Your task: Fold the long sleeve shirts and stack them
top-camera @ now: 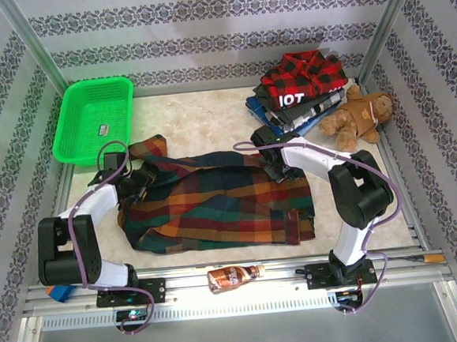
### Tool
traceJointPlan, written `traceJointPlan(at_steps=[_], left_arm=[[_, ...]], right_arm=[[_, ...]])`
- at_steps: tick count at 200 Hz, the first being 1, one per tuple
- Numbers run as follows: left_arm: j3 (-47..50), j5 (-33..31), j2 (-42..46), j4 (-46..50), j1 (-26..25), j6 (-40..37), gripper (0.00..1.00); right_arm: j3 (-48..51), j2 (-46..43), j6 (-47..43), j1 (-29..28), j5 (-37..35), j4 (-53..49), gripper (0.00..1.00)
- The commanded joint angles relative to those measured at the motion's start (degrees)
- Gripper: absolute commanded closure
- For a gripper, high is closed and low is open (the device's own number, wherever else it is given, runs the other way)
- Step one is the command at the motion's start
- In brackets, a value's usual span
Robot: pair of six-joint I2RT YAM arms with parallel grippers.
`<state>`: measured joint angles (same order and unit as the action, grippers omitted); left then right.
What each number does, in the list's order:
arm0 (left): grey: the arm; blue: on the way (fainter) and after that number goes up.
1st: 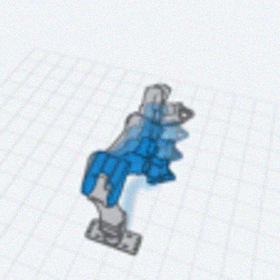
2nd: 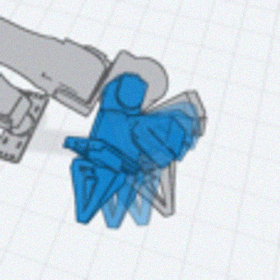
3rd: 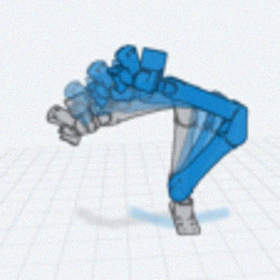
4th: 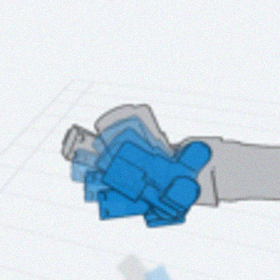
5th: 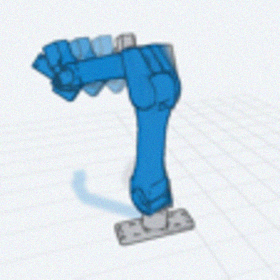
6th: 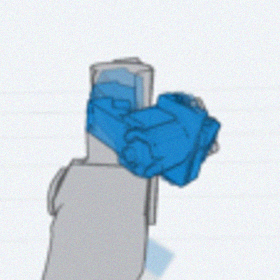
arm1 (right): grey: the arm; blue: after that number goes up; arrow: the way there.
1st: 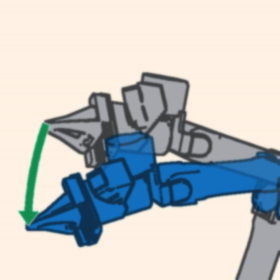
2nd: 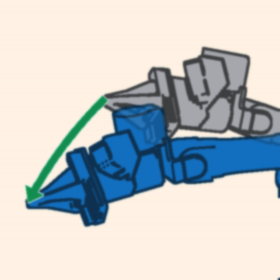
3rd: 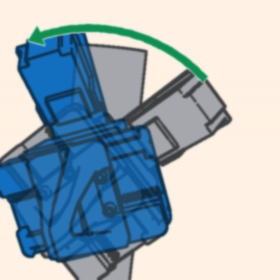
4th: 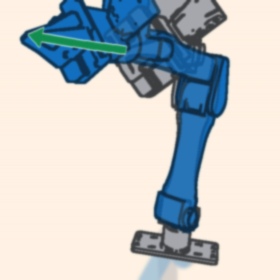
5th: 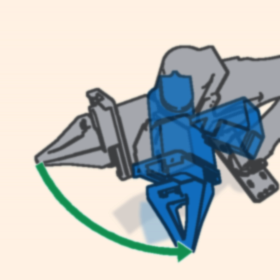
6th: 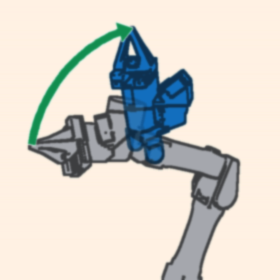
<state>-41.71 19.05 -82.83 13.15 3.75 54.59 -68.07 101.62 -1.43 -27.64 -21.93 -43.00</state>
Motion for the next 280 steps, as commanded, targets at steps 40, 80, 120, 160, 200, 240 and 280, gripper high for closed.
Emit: traceJointPlan(at_steps=[40, 80, 120, 160, 200, 240, 280], left_arm=[[-2.43, -6.29, -5.33, -6.95, -0.41, 3.58, 0.54], [-4.7, -7.7, -8.14, -8.09, -0.41, 3.24, 0.77], [-5.21, -8.47, -6.75, -6.58, -0.32, 2.29, 0.94], [-2.61, -10.7, -2.07, -5.2, -0.08, 1.54, 1.0], [-2.8, -12.16, 1.79, -0.19, 1.18, -2.9, 1.0], [0.35, -13.44, 2.69, 0.86, 1.26, -3.84, 1.0], [1.11, -16.22, 2.77, 3.2, 1.35, -5.31, 1.0]], right_arm=[[0.74, -0.9, -0.55, -0.06, 0.72, 0.11, 1.0], [0.91, -0.81, -0.83, 0.15, 0.41, 0.2, 1.0], [0.66, -1.2, -1.17, 0.52, -0.32, 0.11, 1.0], [1.0, -1.42, -1.0, 1.24, -2.47, -0.61, 1.0], [2.62, -3.03, -0.79, 2.15, -4.2, -1.92, 1.0], [3.34, -2.67, 1.01, 2.36, -3.79, -4.03, 1.0], [3.78, -1.89, 3.35, 2.24, -4.13, -8.05, 1.0]])
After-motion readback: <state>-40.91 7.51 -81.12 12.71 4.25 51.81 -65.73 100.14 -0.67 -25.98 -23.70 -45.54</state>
